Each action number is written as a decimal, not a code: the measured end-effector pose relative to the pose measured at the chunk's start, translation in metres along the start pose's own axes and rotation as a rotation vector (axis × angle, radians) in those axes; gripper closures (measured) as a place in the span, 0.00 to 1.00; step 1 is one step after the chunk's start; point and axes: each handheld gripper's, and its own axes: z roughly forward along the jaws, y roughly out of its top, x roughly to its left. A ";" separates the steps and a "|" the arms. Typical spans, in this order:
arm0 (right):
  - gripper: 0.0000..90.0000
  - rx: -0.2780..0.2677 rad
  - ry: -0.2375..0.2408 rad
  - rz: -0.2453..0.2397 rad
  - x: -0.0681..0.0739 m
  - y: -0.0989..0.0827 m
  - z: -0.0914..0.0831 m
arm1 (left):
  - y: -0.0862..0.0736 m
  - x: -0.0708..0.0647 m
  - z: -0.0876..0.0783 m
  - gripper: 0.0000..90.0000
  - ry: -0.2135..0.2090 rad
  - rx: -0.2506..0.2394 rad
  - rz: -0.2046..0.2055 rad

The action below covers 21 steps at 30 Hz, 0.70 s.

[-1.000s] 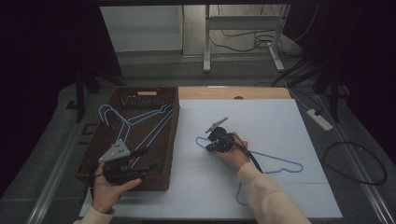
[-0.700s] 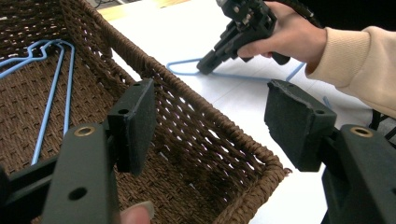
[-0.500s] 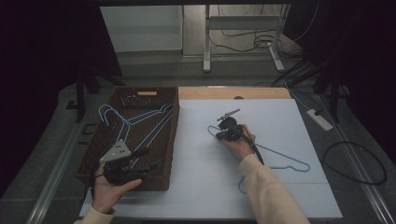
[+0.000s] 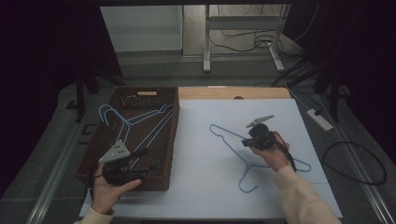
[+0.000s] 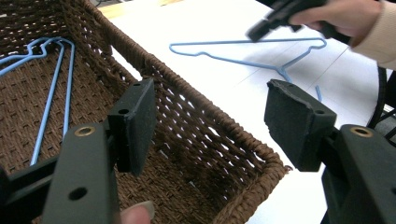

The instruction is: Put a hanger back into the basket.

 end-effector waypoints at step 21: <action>1.00 0.114 -0.103 0.010 -0.035 -0.092 -0.040 | 0.002 -0.001 0.005 0.40 -0.010 0.008 0.006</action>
